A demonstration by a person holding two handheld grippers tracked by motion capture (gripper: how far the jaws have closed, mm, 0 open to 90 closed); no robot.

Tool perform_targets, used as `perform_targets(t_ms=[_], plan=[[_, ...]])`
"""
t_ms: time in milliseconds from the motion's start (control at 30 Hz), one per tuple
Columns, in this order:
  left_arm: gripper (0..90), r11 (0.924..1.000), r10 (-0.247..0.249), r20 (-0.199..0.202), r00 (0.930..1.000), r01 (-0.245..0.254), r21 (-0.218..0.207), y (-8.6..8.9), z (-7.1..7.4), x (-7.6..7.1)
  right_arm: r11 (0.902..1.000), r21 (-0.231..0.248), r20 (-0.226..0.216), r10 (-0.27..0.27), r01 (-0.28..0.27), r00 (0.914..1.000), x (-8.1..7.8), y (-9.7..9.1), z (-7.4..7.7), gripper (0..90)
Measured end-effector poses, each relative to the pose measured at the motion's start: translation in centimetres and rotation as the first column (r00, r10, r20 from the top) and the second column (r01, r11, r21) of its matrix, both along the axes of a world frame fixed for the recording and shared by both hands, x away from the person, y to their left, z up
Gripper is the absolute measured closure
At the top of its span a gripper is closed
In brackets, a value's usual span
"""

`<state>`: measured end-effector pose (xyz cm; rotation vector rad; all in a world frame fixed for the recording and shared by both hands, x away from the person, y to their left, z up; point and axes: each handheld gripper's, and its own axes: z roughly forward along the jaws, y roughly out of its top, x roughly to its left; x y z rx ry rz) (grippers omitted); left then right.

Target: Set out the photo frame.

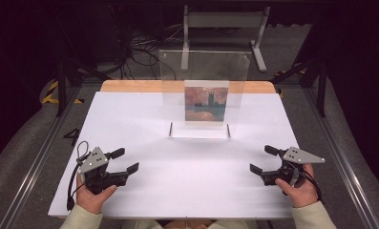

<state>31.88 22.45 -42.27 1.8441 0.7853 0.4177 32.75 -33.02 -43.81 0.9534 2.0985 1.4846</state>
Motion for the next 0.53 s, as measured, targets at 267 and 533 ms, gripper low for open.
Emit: perform_targets(t_ms=[267, 533], plan=[[22.4, 0.9999, 0.007, -0.01, 0.9999, -0.007, -0.012, 0.01, -0.51, 0.26, 0.9984, -0.024, -0.053, -0.053, 0.052, 0.9972, 0.47, 0.02, -1.2, 4.1], [20.6, 0.9994, 0.031, -0.021, 0.9993, -0.031, 0.013, -0.13, -0.86, 0.49, 0.9929, -0.072, -0.082, -0.101, 0.095, 0.9915, 0.51, 0.12, -1.31, 6.1]])
